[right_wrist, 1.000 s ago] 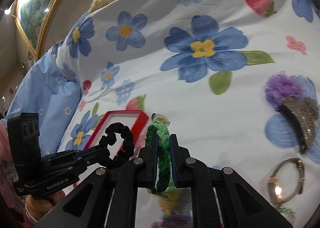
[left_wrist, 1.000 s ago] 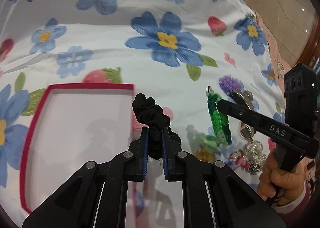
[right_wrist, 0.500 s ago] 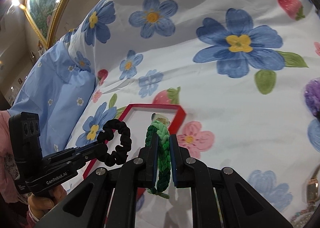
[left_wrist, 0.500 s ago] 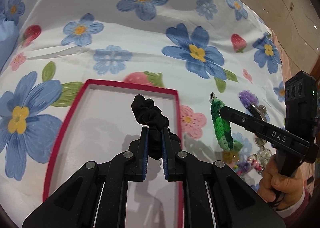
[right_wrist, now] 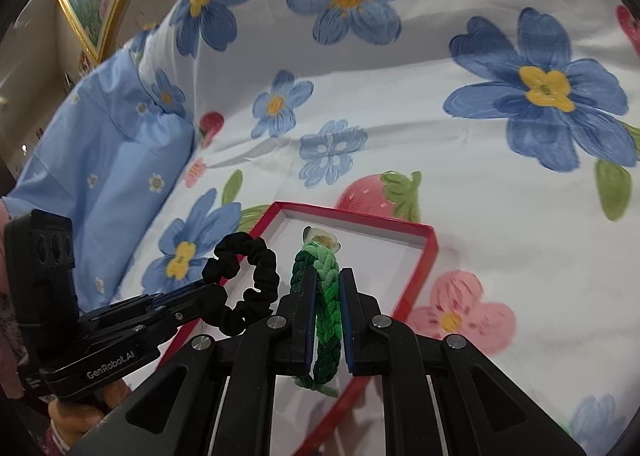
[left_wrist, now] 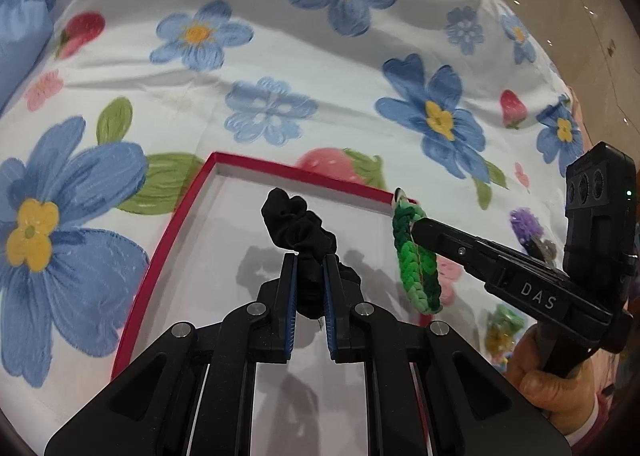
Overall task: Organize jewelry
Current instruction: 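Carry both items into the red tray and open both tools, then grasp the purple bow clip with the right tool while the left tool moves to the yellow claw clip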
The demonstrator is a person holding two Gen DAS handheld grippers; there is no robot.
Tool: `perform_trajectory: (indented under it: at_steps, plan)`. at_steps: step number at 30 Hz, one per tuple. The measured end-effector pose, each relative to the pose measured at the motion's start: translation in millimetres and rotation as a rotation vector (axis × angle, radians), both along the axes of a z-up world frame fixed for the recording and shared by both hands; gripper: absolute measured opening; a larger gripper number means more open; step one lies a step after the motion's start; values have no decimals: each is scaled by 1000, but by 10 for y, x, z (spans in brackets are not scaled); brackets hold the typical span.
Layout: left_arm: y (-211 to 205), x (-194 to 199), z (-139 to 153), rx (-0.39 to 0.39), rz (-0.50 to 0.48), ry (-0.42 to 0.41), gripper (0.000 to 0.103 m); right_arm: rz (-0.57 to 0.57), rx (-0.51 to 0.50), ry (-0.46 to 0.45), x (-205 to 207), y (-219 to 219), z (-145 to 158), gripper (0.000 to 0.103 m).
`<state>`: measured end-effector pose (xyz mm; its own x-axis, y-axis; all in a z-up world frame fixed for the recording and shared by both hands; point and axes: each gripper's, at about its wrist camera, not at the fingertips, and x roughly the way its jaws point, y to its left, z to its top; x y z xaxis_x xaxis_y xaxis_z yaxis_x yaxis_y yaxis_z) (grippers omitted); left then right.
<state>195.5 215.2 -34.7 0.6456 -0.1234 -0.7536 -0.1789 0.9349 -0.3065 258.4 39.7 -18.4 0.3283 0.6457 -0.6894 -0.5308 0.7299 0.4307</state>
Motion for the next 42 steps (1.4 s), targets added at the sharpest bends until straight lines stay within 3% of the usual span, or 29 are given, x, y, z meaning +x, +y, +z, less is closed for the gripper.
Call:
perform_trajectory:
  at_steps: [7,16,22,26,29,33,42]
  plan:
    - [118,132,-258,-3,20,50,10,21,-99,2,159,319,-242,11]
    - [139,180,-418,1,28,99,11,48,-178,27,227,410,-435,12]
    - [153,155,-392,23,48,113,22,53,-155,39,219,394,-410,16]
    - [143,81,-322,33,60,105,36,41,-133,37,199,347,-335,17]
    - [109,7,-256,39,58,94,37,30,-106,31,163,263,-230,17]
    - [51,-125,-139,40,63,74,41,10,-66,26,82,82,-86,27]
    - [-217,-434,145,16,48,12,48,-83,-2,6,-210,-609,195,32]
